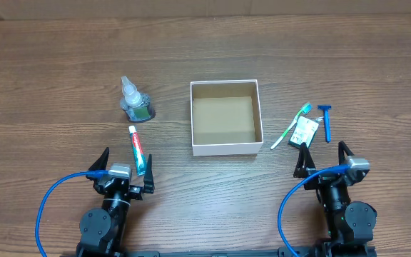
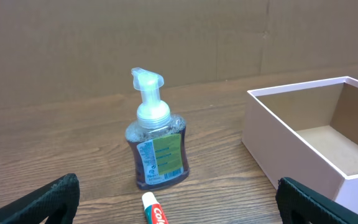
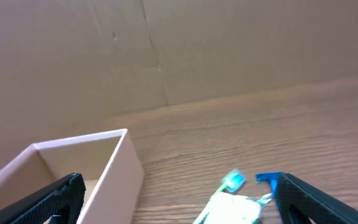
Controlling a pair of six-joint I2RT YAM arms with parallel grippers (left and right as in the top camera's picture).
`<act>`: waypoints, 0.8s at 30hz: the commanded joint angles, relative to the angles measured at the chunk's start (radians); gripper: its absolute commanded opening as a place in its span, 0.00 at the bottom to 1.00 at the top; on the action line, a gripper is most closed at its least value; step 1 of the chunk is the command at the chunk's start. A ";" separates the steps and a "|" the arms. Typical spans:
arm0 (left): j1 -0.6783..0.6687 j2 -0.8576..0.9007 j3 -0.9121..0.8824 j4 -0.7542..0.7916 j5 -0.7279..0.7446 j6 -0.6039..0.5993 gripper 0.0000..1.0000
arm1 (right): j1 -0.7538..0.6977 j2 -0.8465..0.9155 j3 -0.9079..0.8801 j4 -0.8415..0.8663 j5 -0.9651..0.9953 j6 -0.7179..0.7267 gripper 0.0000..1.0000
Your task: Pack container
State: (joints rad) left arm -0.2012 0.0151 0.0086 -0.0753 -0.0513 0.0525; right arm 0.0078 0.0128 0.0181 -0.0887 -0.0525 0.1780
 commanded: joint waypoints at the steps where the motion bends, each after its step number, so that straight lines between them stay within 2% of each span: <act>1: 0.005 -0.010 -0.004 0.003 0.019 0.011 1.00 | -0.003 -0.009 -0.010 0.013 -0.067 0.334 1.00; 3: 0.005 -0.010 -0.004 0.003 0.019 0.011 1.00 | -0.003 -0.009 -0.010 0.016 -0.093 0.431 1.00; 15: 0.005 -0.010 -0.004 0.003 0.019 0.011 1.00 | -0.003 0.003 -0.010 0.020 -0.153 0.425 1.00; 24: 0.005 -0.010 -0.004 0.003 0.019 0.011 1.00 | -0.003 0.174 0.054 -0.038 -0.158 0.428 1.00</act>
State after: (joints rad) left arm -0.2012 0.0151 0.0086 -0.0757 -0.0513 0.0525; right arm 0.0082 0.1360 0.0204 -0.1242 -0.2058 0.6006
